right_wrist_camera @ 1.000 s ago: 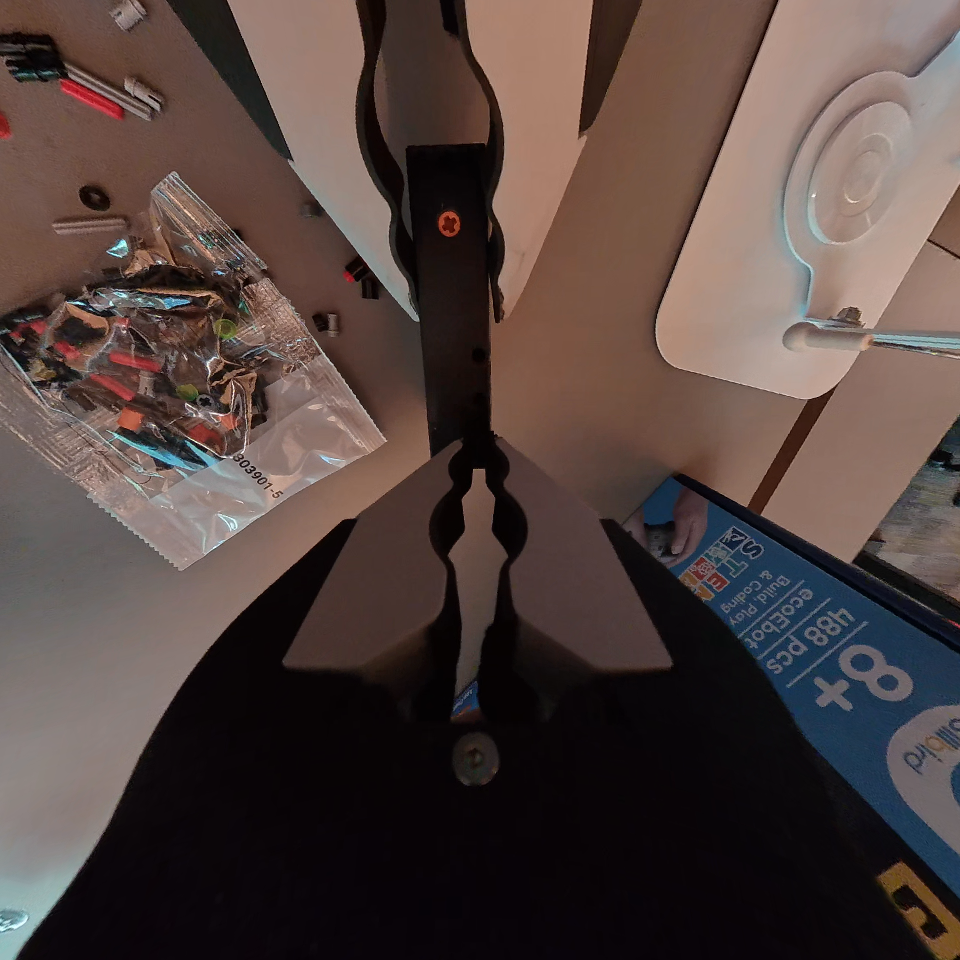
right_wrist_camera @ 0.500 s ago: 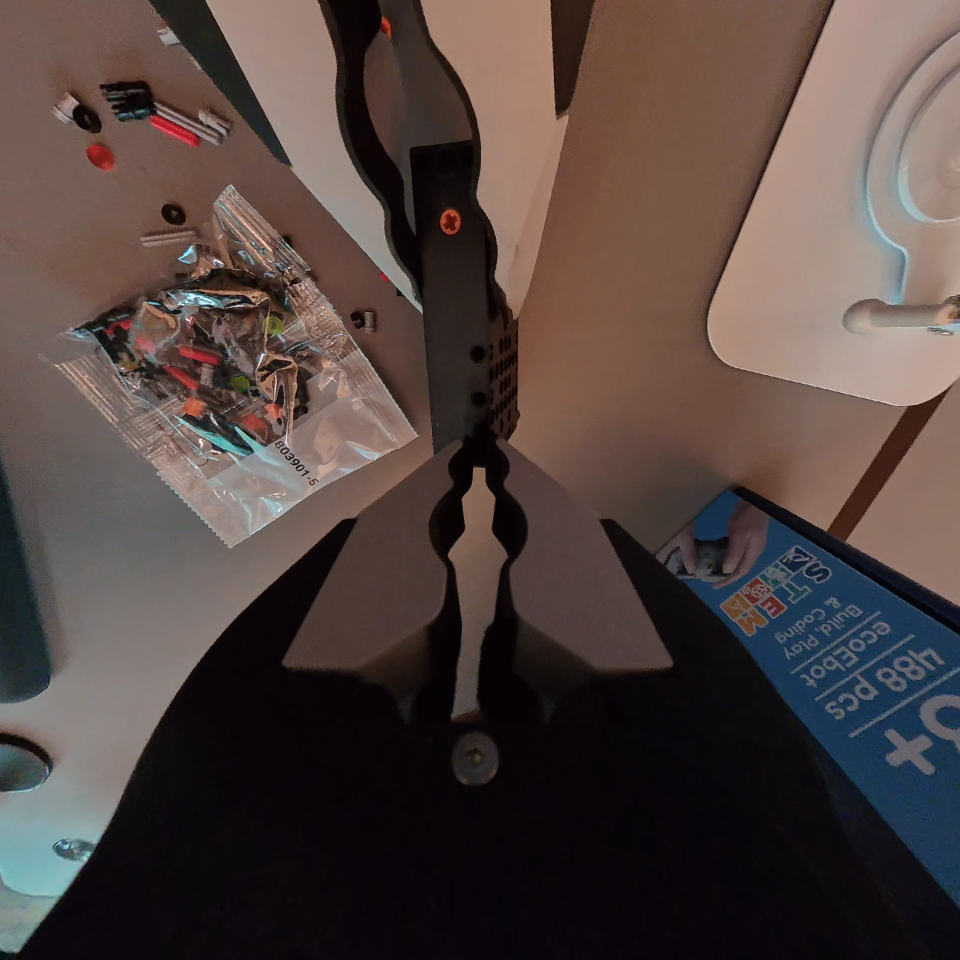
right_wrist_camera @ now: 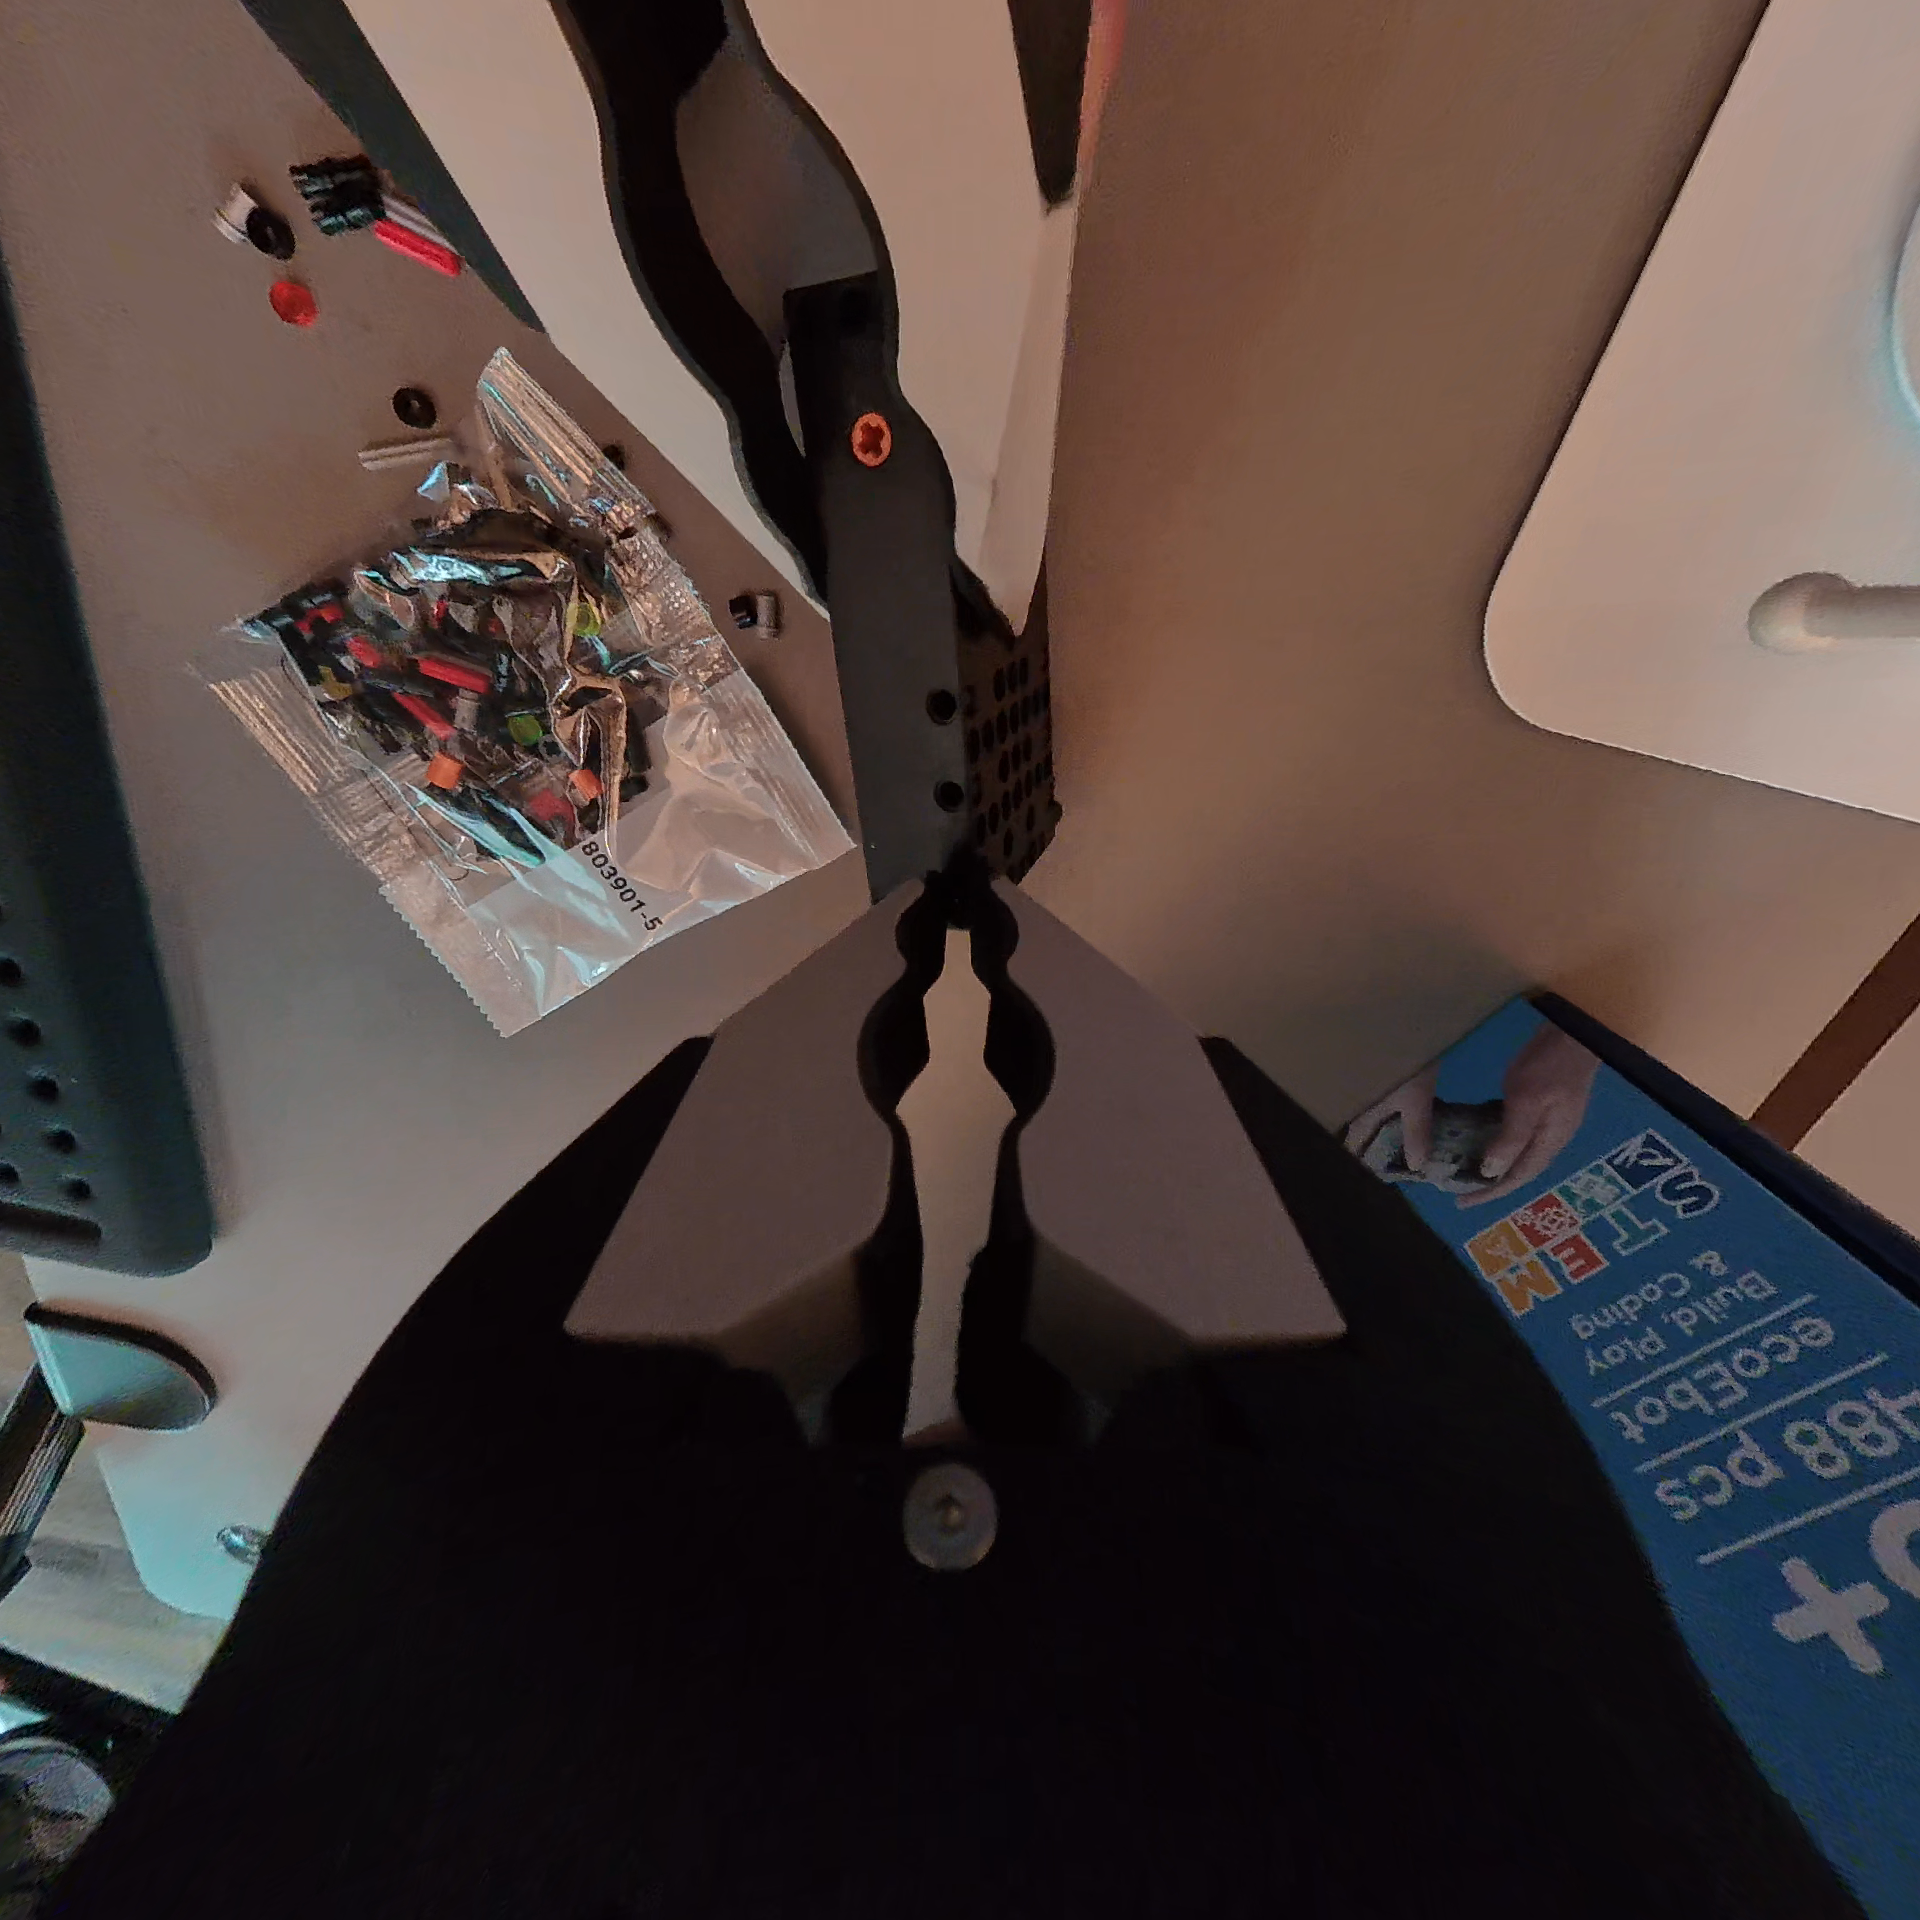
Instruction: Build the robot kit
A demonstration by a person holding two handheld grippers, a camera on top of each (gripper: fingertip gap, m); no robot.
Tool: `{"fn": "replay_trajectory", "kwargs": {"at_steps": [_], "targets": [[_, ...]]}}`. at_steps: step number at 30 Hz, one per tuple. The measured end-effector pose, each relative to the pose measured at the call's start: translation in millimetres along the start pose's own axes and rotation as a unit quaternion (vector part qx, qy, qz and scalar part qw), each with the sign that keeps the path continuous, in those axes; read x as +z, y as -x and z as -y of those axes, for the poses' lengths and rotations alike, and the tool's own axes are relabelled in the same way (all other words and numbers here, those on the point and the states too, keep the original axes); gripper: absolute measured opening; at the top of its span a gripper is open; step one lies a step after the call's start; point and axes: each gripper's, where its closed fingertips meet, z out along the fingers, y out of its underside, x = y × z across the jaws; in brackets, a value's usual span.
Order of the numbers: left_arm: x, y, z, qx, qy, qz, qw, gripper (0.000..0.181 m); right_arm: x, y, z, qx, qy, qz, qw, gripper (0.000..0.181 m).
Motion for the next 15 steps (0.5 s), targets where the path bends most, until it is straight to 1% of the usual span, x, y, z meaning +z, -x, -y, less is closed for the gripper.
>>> {"fn": "replay_trajectory", "kwargs": {"at_steps": [6,9,12,15], "targets": [[-0.2,-0.6,-0.8,0.002,0.0,0.0,1.0,0.024,1.1,1.8,0.4,-0.005,0.012,0.018,1.0,0.002],[-0.1,-1.3,0.2,0.004,-0.001,0.001,1.0,0.024,1.6,2.4,-0.3,-0.007,0.012,0.007,1.0,0.002],[-0.2,-0.8,0.1,0.003,-0.001,0.002,1.0,0.024,1.0,0.3,0.1,-0.021,0.017,-0.046,0.999,0.002],[-0.5,1.6,0.3,-0.015,-0.006,-0.002,1.0,0.024,-1.1,-6.5,1.5,-0.026,0.001,-0.11,0.994,0.002]]}}
